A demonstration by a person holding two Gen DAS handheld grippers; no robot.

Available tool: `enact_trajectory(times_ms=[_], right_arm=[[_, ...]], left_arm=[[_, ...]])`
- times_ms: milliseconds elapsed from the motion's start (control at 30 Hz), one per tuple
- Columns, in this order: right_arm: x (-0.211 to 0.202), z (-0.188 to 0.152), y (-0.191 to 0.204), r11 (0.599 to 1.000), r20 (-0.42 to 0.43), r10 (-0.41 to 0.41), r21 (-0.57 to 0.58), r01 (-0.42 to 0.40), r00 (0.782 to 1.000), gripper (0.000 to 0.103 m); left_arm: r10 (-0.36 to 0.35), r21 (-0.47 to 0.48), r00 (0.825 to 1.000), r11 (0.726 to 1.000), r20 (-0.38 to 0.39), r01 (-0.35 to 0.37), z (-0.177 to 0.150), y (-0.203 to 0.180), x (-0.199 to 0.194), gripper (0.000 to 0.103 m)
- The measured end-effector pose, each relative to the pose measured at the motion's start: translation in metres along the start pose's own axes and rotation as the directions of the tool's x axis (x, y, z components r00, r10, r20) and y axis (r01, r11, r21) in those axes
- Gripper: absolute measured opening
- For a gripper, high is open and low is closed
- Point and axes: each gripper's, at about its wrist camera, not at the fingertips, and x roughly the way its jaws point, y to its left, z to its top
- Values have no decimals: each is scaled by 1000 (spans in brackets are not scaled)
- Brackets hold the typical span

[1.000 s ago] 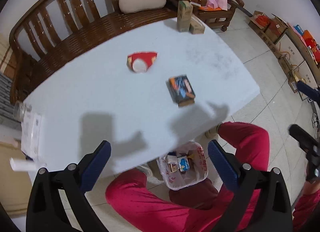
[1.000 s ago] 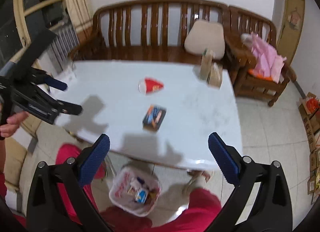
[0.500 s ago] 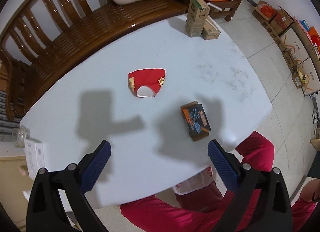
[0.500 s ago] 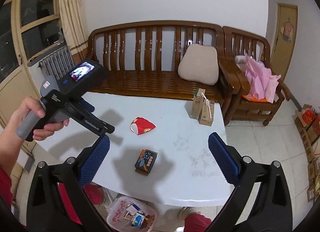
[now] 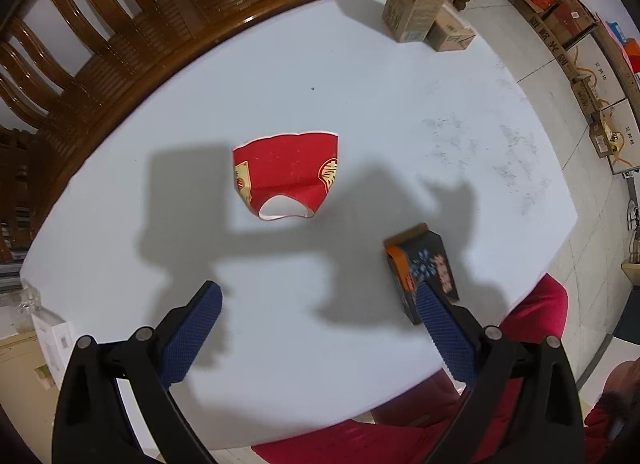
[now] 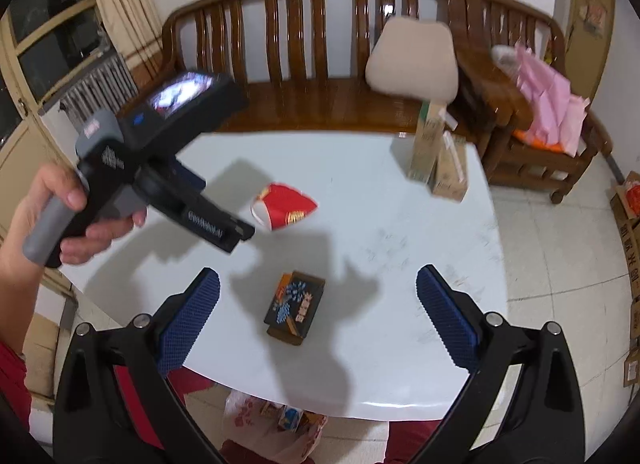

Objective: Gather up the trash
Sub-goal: 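Grasp the red paper cup with the left tool while the right tool grasps the dark snack box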

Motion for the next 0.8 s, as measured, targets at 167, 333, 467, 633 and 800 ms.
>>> enact_trajectory(times_ms=[167, 333, 467, 633, 800], right_arm=[[47, -9, 5, 1000, -97, -14, -6, 14, 995, 96], [87, -21, 13, 999, -160, -29, -18, 26, 987, 96], [119, -31, 18, 999, -222, -27, -28, 21, 975, 96], [148, -42, 19, 1000, -262, -21, 0, 22, 965, 96], [166, -49, 19, 998, -267, -40, 28, 49, 963, 96]], left_arm=[[-13, -19, 999, 1000, -34, 12, 17, 11, 25, 95], [-19, -26, 998, 1000, -58, 18, 34, 18, 47, 95], [-26, -16, 997, 1000, -77, 25, 43, 21, 60, 95], [-24, -15, 996, 1000, -89, 23, 53, 25, 75, 95], [-21, -15, 994, 1000, -105, 19, 61, 27, 89, 95]])
